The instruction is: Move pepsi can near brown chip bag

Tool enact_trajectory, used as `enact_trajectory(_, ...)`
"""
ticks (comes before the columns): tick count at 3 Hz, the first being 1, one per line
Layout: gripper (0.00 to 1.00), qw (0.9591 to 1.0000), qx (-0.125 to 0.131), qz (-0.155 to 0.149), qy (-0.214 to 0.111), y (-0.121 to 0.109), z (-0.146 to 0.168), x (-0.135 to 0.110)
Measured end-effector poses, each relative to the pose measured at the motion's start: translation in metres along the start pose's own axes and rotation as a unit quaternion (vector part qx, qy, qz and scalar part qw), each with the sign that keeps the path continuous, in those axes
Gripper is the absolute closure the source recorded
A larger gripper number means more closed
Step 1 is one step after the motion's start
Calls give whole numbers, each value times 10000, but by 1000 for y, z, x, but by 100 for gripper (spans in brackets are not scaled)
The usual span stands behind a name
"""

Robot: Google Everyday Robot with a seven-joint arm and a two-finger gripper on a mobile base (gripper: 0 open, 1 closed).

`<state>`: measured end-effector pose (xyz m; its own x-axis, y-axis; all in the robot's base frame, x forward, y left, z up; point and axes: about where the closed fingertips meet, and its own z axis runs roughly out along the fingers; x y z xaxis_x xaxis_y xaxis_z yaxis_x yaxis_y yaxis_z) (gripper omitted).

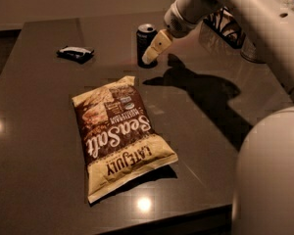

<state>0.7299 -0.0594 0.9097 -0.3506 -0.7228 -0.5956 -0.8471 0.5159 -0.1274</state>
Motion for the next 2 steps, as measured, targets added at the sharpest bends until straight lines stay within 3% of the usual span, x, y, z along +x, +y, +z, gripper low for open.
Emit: enact_trajectory(2, 0, 9996, -86, -55, -248, 0, 23, -31)
